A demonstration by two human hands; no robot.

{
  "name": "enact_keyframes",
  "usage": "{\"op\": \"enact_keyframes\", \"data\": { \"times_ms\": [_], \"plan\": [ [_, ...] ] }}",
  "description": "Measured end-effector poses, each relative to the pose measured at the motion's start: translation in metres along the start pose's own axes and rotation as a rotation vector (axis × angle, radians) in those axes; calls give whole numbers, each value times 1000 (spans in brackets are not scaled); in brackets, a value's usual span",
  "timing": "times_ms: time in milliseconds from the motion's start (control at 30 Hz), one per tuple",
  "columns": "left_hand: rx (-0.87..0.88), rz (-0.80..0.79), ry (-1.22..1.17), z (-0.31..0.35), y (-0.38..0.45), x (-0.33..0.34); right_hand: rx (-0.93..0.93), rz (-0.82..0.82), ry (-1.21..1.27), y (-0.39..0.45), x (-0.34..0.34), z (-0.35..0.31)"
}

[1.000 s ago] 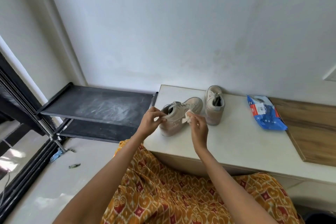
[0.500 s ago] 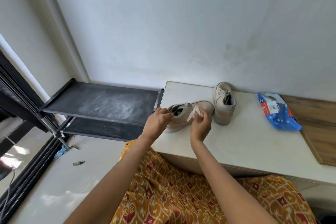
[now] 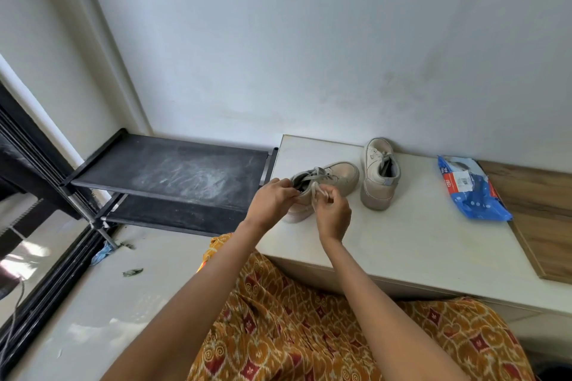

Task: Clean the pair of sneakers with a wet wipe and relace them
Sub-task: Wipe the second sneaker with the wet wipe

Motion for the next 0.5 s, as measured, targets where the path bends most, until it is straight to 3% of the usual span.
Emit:
{"op": "enact_keyframes", "data": {
  "times_ms": [67,200,333,500],
  "plan": [
    [-18,19,0,5,4,5,38,43,25,-2,1,-4],
    [-34,68,3,5,1,10,-19,-22,-16,-16,3,6],
    [-32,52,38,7,2,11,150,-9,-45,17,-7,17],
    [-50,26,23,6,1,12,32,-22,-3,-1,5,3]
  ]
}}
Point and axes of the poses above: each hand's wrist, its own y-axis towards the middle knuckle, its own x-axis out of the palm, z = x × y, the point moved 4 cm from there along y, towards the middle knuckle, and after that the axes turned 14 degrees about -z, right-handed, at the moved point
